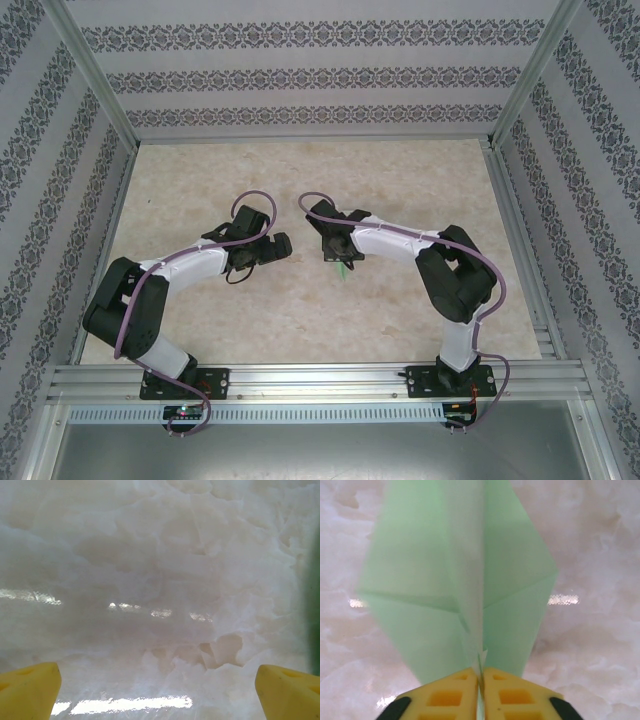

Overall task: Fold a paper plane with a square sheet of paper (pick it up from the middle)
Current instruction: Move the paper plane to the center of the table.

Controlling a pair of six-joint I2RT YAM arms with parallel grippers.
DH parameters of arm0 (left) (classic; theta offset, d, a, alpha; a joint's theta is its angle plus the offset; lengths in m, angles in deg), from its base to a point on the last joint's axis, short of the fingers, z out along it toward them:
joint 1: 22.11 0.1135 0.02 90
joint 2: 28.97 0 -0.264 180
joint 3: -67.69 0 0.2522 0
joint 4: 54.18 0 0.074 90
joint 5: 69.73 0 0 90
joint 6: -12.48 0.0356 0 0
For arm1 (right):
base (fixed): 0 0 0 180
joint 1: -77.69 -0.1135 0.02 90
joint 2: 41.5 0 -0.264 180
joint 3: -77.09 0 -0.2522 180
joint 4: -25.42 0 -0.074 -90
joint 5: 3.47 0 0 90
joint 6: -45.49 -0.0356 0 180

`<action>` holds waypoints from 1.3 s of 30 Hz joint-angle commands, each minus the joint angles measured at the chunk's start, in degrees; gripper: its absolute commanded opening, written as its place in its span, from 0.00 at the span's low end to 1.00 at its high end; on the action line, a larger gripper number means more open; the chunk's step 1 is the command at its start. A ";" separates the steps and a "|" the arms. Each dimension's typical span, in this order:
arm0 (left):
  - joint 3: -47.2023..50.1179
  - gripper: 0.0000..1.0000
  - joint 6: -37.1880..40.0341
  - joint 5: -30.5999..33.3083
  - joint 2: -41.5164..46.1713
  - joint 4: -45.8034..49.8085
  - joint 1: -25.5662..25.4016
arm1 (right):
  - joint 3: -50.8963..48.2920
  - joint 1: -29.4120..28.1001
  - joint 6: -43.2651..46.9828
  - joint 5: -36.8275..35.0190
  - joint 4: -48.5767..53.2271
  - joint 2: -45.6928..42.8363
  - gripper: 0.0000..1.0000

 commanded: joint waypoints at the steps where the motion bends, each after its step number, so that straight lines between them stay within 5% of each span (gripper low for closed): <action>1: -1.53 1.00 0.86 -0.07 -0.55 0.96 0.91 | 2.35 0.30 2.79 -2.68 -1.31 0.99 0.08; 17: -1.85 1.00 1.14 -0.09 0.13 2.72 1.01 | 11.87 3.11 2.99 -3.12 -0.93 8.91 0.10; 27: -5.77 1.00 3.01 3.12 2.53 8.31 2.37 | 15.52 4.14 1.59 -0.89 2.98 -0.07 0.46; 39: -7.43 1.00 13.78 17.41 14.95 8.95 11.09 | -1.25 14.01 12.13 -15.01 -2.50 -27.39 0.97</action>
